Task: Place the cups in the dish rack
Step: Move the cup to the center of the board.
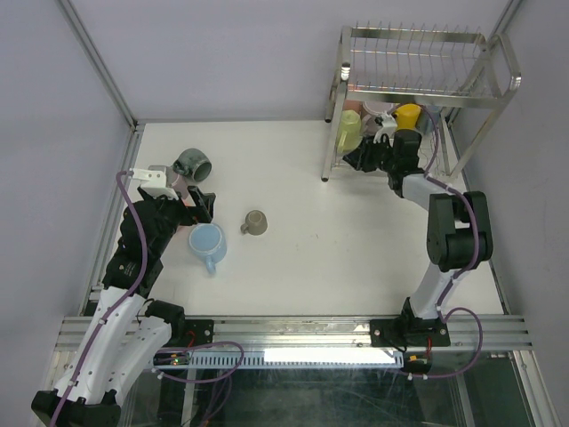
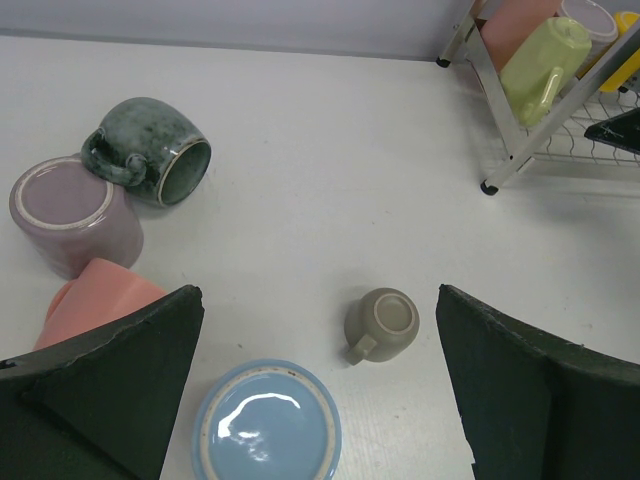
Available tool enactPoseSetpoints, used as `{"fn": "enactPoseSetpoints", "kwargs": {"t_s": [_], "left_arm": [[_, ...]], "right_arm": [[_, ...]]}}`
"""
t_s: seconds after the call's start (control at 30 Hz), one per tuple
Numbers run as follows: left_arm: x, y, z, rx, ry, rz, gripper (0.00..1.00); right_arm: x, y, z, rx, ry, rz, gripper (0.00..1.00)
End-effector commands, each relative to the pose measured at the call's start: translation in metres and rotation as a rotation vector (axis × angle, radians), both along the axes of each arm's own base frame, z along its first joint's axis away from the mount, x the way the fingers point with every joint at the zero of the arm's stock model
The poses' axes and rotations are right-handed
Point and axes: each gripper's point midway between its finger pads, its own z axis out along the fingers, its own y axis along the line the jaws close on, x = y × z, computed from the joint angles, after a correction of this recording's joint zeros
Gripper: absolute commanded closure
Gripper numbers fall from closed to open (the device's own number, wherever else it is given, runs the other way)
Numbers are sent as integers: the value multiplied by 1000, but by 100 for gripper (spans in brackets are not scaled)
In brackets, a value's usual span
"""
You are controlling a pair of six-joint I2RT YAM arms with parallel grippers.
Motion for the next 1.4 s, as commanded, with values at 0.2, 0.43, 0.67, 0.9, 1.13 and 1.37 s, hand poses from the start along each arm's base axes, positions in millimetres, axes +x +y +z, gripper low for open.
{"fn": "enactPoseSetpoints", "kwargs": {"t_s": [0.2, 0.43, 0.67, 0.9, 1.13, 1.37], "left_arm": [[1, 4, 9, -3, -37, 16, 1], [2, 4, 7, 0, -32, 17, 1], [2, 3, 7, -3, -27, 14, 1], [2, -6, 9, -30, -41, -33, 1], [5, -28, -1, -103, 10, -124, 1], [3, -34, -32, -229, 114, -97, 1]], "right_arm": [[-44, 23, 57, 286, 161, 431, 88], [-78, 31, 64, 422, 304, 564, 90], [-101, 33, 61, 492, 393, 646, 89], [-118, 34, 56, 466, 390, 665, 88], [-159, 40, 50, 390, 377, 729, 87], [-193, 42, 40, 324, 370, 784, 86]]}}
